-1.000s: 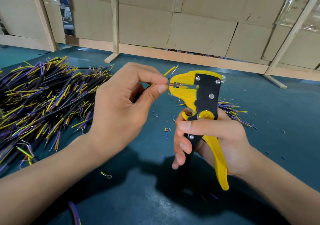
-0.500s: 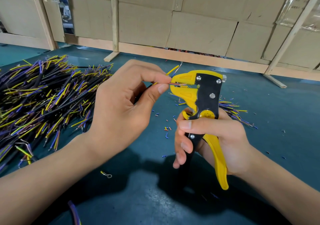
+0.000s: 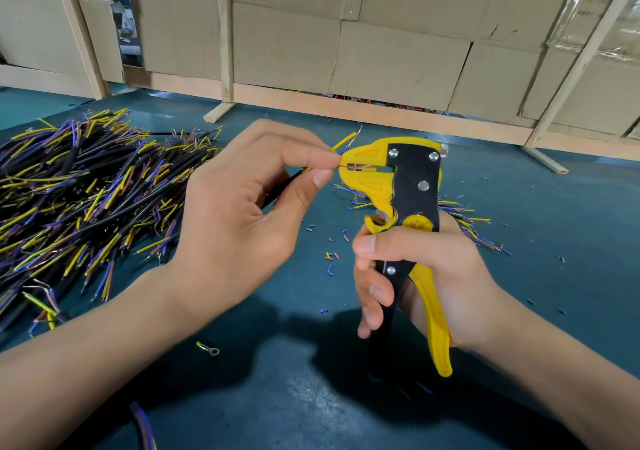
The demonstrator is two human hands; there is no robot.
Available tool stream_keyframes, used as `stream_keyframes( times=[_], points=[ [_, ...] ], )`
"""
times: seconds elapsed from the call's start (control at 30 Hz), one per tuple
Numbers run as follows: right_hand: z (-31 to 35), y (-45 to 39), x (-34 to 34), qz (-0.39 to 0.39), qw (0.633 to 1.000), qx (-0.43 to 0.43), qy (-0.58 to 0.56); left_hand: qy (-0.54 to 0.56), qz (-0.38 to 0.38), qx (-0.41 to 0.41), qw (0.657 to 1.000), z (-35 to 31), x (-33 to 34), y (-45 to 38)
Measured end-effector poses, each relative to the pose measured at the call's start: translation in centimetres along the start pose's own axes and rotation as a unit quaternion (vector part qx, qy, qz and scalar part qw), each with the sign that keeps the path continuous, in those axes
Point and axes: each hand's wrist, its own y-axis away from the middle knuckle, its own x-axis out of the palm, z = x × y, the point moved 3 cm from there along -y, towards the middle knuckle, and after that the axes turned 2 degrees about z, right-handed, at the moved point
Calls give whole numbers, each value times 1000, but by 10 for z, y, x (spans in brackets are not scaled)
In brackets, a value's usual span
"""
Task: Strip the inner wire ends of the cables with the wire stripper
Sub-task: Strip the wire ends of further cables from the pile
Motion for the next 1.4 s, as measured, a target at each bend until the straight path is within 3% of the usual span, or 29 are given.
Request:
stream_keyframes(
  times=[0.17,0.4,0.47,0.57,0.67,0.73,0.83,0.97,1.03,1.2,1.4],
  points=[
    [0,-2,-9,-46,999,7,19,-59,4,-5,998,0,-2,-4],
    [4,-1,-18,-1,999,40,31,-25,38,-52,998,-1,-4,-9],
    [7,-2,-23,-12,998,49,41,-20,85,-64,994,4,-5,-10],
    [17,-2,-34,-27,996,41,68,17,176,-70,982,7,0,-7],
    [23,-2,-40,-32,998,18,45,102,141,-118,978,10,5,-9],
    [24,-3,-41,-43,999,-14,9,248,62,-207,944,16,2,-14],
    [17,-7,-37,-78,996,-49,-19,460,-27,-313,830,26,-2,-18],
    [5,-7,-25,-95,994,-57,6,634,-99,-368,673,26,3,-16],
    [0,-6,-15,-71,996,-50,17,671,-115,-373,630,23,6,-15],
    [-5,-4,4,-3,1000,-22,6,673,-116,-375,627,18,11,-13],
    [-4,-3,9,-11,1000,2,-27,652,-142,-379,641,21,12,-12]
  ],
)
